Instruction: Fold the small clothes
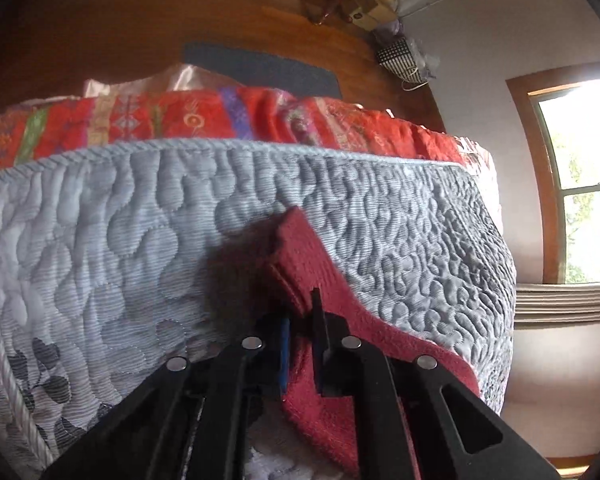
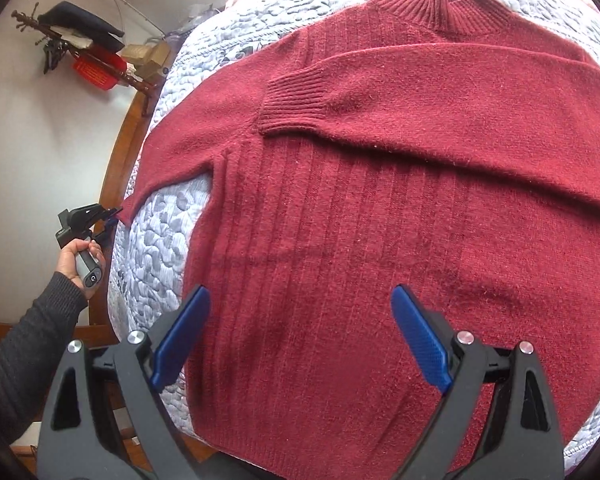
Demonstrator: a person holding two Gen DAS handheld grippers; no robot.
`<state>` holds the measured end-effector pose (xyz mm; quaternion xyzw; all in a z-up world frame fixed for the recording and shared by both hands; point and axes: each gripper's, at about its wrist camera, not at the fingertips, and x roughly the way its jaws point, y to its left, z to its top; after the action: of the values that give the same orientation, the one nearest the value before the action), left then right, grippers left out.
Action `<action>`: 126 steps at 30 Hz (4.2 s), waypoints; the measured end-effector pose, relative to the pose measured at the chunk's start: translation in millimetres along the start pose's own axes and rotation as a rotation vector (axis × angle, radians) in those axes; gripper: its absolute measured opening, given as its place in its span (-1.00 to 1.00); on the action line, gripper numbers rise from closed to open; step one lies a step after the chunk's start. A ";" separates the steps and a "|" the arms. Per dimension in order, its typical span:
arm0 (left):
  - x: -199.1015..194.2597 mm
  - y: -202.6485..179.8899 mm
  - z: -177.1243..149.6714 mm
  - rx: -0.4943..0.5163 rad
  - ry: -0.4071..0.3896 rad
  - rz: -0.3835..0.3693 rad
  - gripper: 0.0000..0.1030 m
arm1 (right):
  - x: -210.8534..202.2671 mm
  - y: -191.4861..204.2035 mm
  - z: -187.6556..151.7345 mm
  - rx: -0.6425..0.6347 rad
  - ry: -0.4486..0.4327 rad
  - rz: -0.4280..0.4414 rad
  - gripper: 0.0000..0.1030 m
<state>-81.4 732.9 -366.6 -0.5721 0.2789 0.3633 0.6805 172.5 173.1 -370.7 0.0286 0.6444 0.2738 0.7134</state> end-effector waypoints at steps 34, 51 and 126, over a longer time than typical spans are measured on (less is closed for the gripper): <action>3.9 -347.1 -382.2 1.134 0.175 -0.243 -0.85 | -90.4 -159.7 -26.2 0.320 -0.153 0.010 0.77; 46.4 -297.3 -422.6 1.115 0.401 -0.109 0.64 | -4.2 -160.7 125.1 0.356 -0.060 0.441 0.77; -17.0 -241.0 -327.7 1.033 0.351 0.163 0.77 | -85.3 -268.7 113.2 0.413 -0.155 0.410 -0.89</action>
<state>116.6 388.8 -276.5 -0.1922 0.5735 0.1297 0.7857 371.7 -56.0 -380.4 0.3237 0.6107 0.2723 0.6694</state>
